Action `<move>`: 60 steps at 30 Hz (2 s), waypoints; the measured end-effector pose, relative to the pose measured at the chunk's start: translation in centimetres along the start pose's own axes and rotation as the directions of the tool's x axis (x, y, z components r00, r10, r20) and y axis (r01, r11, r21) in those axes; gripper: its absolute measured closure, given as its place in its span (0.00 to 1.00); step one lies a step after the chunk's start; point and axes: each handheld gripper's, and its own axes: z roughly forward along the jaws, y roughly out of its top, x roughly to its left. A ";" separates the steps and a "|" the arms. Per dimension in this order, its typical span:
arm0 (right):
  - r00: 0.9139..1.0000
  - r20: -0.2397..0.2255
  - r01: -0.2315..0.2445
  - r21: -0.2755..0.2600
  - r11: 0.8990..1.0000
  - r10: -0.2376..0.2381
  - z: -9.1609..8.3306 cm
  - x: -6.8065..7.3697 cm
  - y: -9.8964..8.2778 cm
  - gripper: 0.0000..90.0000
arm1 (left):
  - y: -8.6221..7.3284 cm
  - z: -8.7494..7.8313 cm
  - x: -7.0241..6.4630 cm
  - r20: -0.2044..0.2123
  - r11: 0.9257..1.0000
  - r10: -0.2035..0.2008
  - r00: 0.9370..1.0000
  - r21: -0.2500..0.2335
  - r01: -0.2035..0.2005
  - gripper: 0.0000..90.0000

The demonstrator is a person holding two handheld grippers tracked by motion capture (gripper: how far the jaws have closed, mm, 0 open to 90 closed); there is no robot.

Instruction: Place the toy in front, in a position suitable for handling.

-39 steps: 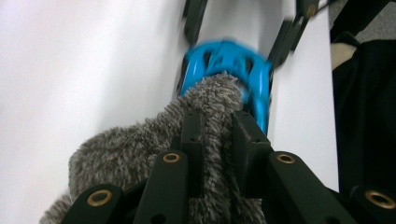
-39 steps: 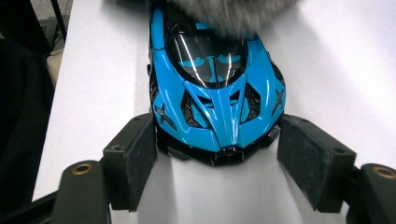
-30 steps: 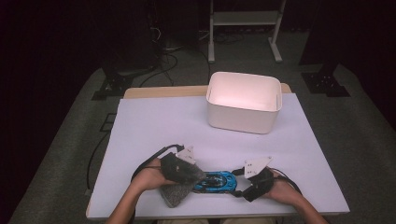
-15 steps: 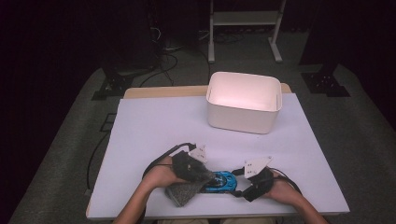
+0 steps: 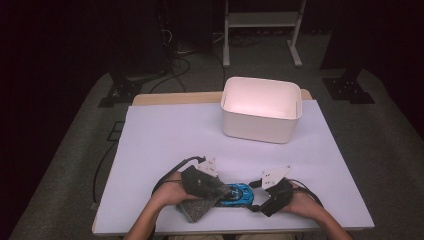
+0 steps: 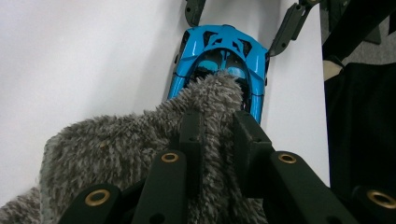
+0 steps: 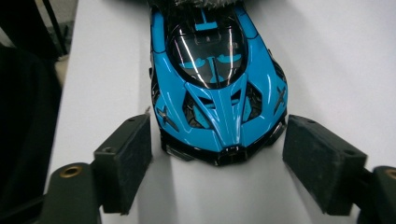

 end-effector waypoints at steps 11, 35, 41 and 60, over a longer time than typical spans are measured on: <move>0.998 -0.040 -0.058 -0.048 0.997 0.056 -1.0 -1.0 1.7 0.25 | -0.2 0.0 0.2 0.013 1.000 -0.007 1.000 -0.016 0.008 0.84; 0.968 -0.138 -0.212 -0.021 0.977 0.208 1.5 -3.4 2.1 0.29 | 0.2 -0.1 0.0 -0.006 1.000 0.018 1.000 0.012 -0.018 0.83; 0.946 -0.199 -0.267 -0.018 0.964 0.258 1.7 -3.5 1.9 0.38 | 0.5 -0.4 -0.2 -0.017 1.000 0.019 1.000 0.017 -0.019 0.82; 0.981 -0.088 -0.181 -0.070 0.981 0.175 1.1 -1.5 2.0 0.40 | 2.6 -1.3 1.9 -0.034 1.000 -0.018 0.999 0.005 0.018 0.79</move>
